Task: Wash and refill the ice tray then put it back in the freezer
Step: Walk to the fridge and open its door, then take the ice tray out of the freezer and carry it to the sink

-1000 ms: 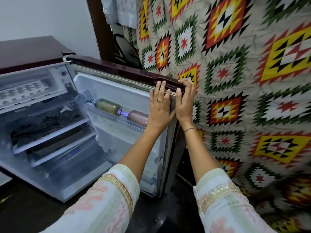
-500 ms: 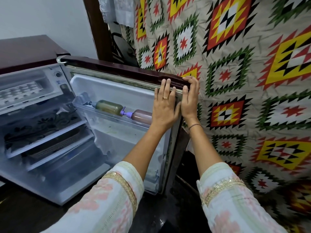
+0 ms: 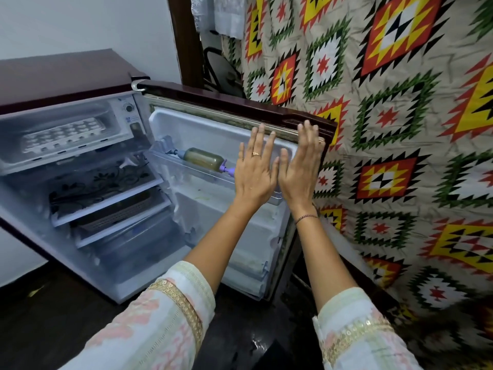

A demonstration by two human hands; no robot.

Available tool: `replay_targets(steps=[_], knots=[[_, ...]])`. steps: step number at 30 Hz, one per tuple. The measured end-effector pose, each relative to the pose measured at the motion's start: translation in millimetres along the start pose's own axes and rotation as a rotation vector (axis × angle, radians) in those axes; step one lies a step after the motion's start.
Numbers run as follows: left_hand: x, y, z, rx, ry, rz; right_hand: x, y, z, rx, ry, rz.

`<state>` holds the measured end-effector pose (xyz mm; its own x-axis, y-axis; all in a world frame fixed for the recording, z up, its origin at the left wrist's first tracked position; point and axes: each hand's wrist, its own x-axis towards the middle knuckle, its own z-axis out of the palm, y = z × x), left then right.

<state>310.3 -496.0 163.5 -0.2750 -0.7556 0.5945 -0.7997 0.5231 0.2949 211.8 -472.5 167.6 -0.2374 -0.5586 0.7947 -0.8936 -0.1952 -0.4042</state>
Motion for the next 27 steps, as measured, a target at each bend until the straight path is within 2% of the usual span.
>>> replay_targets(steps=[13, 19, 27], knots=[[-64.1, -127.6, -46.3, 0.168, -0.011, -0.17, -61.6, -92.3, 74.9, -0.021, -0.38, -0.088], [-82.4, -199.3, -70.1, 0.235, -0.005, -0.234, -77.4, -139.3, 127.8, -0.057, -0.468, -0.13], [-107.3, -290.9, -99.6, 0.299, -0.032, -0.35, -101.7, -201.6, 195.9, 0.017, -0.561, -0.169]])
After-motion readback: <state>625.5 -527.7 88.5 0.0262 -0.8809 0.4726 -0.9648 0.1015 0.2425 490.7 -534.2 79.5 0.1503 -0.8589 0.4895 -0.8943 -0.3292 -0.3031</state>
